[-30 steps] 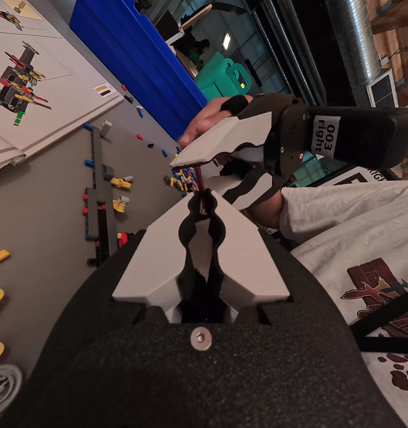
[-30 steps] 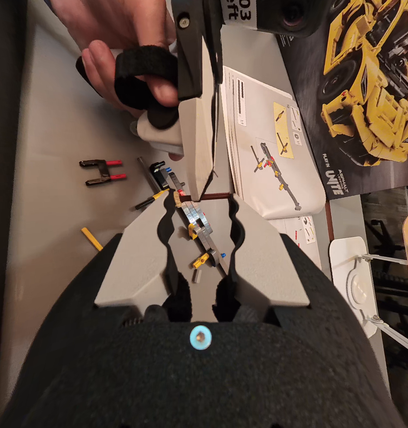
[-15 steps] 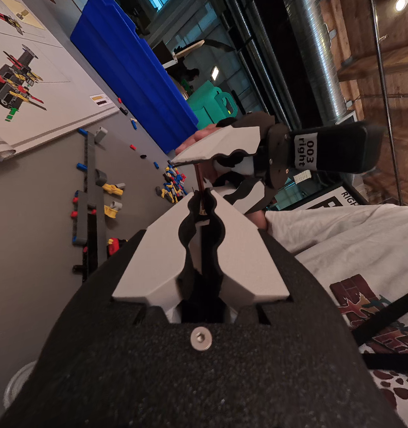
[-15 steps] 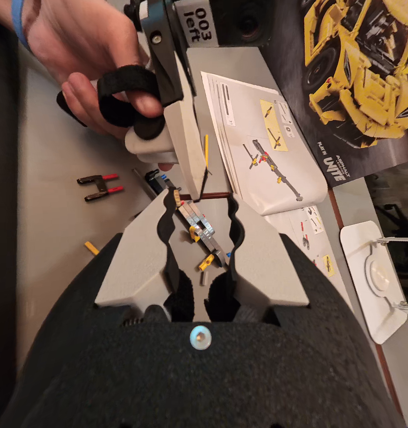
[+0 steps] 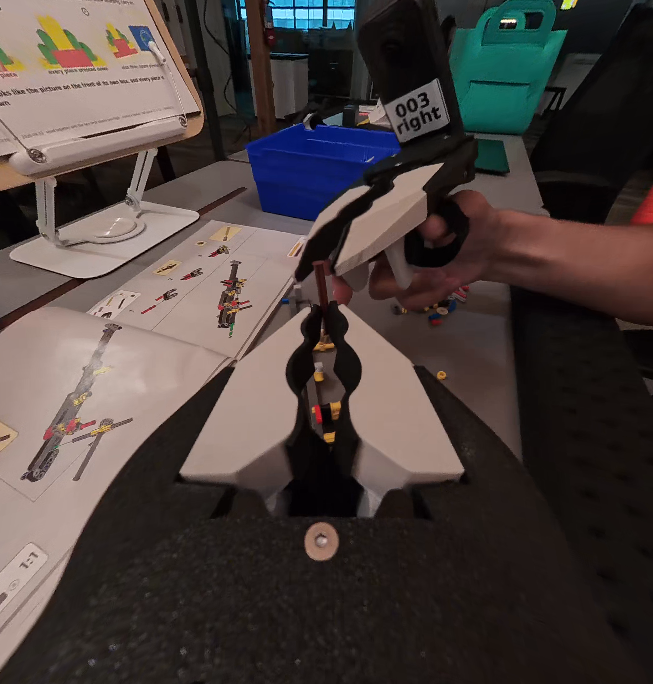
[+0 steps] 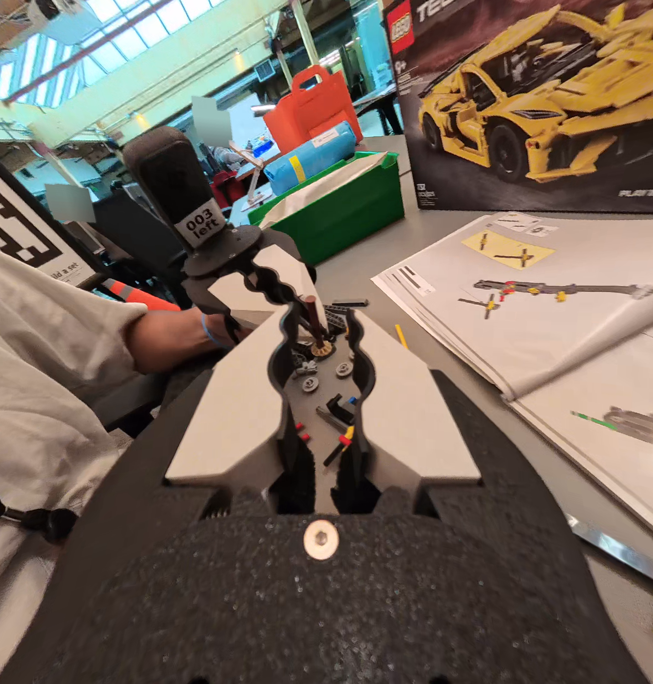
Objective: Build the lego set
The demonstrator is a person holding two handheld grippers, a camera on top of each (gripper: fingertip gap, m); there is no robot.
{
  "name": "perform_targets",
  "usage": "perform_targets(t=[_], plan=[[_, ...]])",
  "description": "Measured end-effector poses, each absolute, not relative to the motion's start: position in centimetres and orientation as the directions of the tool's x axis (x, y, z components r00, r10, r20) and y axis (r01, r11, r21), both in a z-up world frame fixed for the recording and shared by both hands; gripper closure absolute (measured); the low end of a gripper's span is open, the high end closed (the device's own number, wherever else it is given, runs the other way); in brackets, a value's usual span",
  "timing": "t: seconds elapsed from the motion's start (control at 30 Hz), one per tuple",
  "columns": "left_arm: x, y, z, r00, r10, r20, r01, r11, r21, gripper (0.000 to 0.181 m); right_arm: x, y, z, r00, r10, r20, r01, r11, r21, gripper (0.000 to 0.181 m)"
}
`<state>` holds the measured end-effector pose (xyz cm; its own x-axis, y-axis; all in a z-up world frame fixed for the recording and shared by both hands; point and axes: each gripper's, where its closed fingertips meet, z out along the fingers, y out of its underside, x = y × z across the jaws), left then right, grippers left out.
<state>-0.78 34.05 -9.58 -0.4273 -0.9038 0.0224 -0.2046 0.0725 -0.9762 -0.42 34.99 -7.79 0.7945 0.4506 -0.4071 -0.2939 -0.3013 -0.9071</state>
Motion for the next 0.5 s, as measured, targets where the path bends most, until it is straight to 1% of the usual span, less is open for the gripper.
perform_targets(t=[0.07, 0.13, 0.17, 0.23, 0.33, 0.4, 0.5], plan=[[-0.8, 33.8, -9.2, -0.437, -0.897, 0.064, -0.199, 0.027, -0.980, 0.179, -1.2, 35.1, -8.0, 0.799, 0.466, -0.381, -0.264, -0.299, -0.917, 0.166], [-0.9, 33.4, -9.0, -0.455, -0.883, 0.116, -0.206, -0.022, -0.978, 0.179, -1.4, 35.3, -8.0, 0.802, 0.467, -0.372, -0.266, -0.279, -0.923, 0.169], [-0.8, 33.4, -9.0, -0.452, -0.883, 0.125, -0.209, -0.032, -0.977, 0.179, -1.6, 35.3, -7.9, 0.796, 0.476, -0.375, -0.269, -0.277, -0.923, 0.176], [-0.7, 33.5, -8.7, -0.441, -0.890, 0.119, -0.192, -0.036, -0.981, 0.179, -1.6, 35.3, -7.5, 0.802, 0.475, -0.361, -0.272, -0.248, -0.930, 0.178], [-0.9, 33.5, -8.6, -0.459, -0.877, 0.142, -0.202, -0.052, -0.978, 0.176, -1.4, 35.4, -7.1, 0.748, 0.485, -0.452, -0.368, -0.263, -0.892, 0.179], [-1.1, 33.9, -8.3, -0.457, -0.876, 0.151, -0.196, -0.066, -0.978, 0.159, -0.7, 35.4, -6.5, 0.695, 0.486, -0.529, -0.465, -0.258, -0.847, 0.179], [-1.4, 34.4, -7.3, -0.448, -0.888, 0.107, -0.143, -0.046, -0.989, 0.145, 0.8, 35.4, -5.5, 0.606, 0.486, -0.630, -0.609, -0.226, -0.761, 0.179]])
